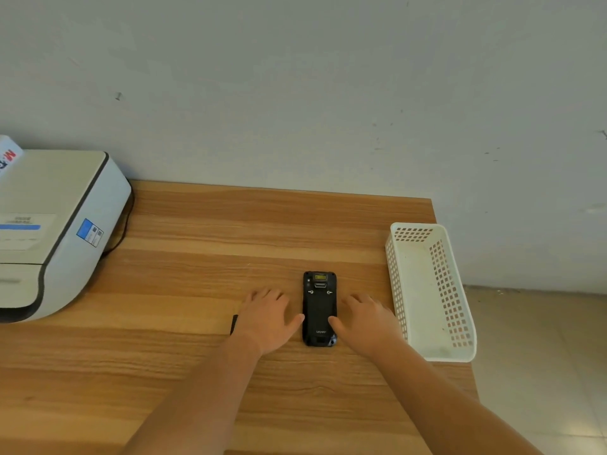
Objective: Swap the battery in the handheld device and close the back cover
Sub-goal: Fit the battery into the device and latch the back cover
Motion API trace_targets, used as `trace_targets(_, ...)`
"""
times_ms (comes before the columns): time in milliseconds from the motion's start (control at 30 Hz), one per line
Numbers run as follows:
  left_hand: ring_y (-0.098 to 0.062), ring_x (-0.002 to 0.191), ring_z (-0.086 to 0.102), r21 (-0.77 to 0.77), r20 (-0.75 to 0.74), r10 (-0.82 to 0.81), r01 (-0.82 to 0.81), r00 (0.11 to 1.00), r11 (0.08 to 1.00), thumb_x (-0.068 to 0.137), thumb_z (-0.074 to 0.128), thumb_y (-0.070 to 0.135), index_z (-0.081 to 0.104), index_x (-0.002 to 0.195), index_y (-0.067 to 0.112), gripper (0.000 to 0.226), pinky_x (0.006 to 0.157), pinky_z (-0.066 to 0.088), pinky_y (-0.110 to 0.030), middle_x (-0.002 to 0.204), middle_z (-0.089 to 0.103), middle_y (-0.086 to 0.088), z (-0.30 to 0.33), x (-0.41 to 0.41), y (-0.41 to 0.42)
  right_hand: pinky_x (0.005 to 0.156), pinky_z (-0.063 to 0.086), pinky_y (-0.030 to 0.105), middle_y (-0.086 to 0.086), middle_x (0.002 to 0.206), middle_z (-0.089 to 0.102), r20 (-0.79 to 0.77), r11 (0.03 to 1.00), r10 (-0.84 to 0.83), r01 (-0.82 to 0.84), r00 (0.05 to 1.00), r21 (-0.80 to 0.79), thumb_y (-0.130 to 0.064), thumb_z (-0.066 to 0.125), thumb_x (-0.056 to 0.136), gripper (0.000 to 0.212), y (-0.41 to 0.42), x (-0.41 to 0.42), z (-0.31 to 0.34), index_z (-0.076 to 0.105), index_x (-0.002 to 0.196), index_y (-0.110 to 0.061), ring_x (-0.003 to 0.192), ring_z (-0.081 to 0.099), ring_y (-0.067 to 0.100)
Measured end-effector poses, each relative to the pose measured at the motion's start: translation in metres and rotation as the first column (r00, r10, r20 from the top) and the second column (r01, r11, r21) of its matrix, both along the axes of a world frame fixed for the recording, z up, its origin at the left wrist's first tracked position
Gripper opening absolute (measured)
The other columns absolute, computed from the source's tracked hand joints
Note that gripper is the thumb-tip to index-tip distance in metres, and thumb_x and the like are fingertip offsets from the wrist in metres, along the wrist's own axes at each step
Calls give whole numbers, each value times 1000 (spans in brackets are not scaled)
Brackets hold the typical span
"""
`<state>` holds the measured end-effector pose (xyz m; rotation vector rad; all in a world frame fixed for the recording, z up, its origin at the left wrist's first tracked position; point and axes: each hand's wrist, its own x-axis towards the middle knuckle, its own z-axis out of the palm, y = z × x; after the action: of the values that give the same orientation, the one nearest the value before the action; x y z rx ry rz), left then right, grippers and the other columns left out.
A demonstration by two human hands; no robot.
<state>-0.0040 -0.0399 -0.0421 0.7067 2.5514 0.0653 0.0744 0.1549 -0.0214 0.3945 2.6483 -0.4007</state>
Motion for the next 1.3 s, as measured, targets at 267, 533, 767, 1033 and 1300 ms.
trace_targets(267, -18, 137, 36, 93, -43, -27, 31, 999, 995, 95, 47, 51, 48, 138, 24, 51, 116, 24, -42, 145, 45, 2, 1, -32, 22, 91, 49, 36, -3, 131, 55, -87, 999, -30, 26, 996, -47, -47, 51, 94, 44, 10, -37, -10, 51, 133, -27, 118, 51, 19)
trace_targets(533, -17, 136, 36, 143, -156, -162, 184, 974, 972, 94, 58, 31, 56, 130, 23, 37, 116, 27, -39, 145, 43, 2, -4, -43, 35, 87, 50, 32, -5, 131, 52, -144, 995, 51, -62, 988, -74, -35, 57, 93, 30, 11, -52, -25, 60, 119, -22, 116, 51, 16)
trace_targets(767, -15, 132, 39, 240, -150, -169, 201, 974, 950, 94, 58, 30, 66, 118, 23, 26, 112, 31, -35, 140, 48, 4, -10, -46, 35, 87, 48, 32, -5, 138, 49, -164, 992, 59, -77, 985, -103, -30, 55, 95, 22, 15, -50, -29, 65, 111, -20, 122, 48, 17)
trace_targets(1033, -18, 129, 42, 174, -212, -334, 372, 919, 912, 93, 59, 26, 72, 110, 18, 22, 107, 37, -36, 137, 53, 0, -13, -54, 45, 81, 50, 31, -4, 135, 50, -190, 989, 66, -89, 980, -117, -28, 55, 95, 21, 15, -50, -30, 67, 110, -19, 113, 54, 18)
trace_targets(1300, -28, 108, 59, 94, -169, -393, 412, 904, 906, 94, 56, 17, 64, 118, 4, 28, 90, 51, -39, 129, 58, -11, -15, -53, 53, 81, 52, 35, -4, 134, 50, -176, 989, 78, -98, 981, -106, -28, 54, 96, 23, 16, -52, -31, 67, 112, -19, 107, 57, 20)
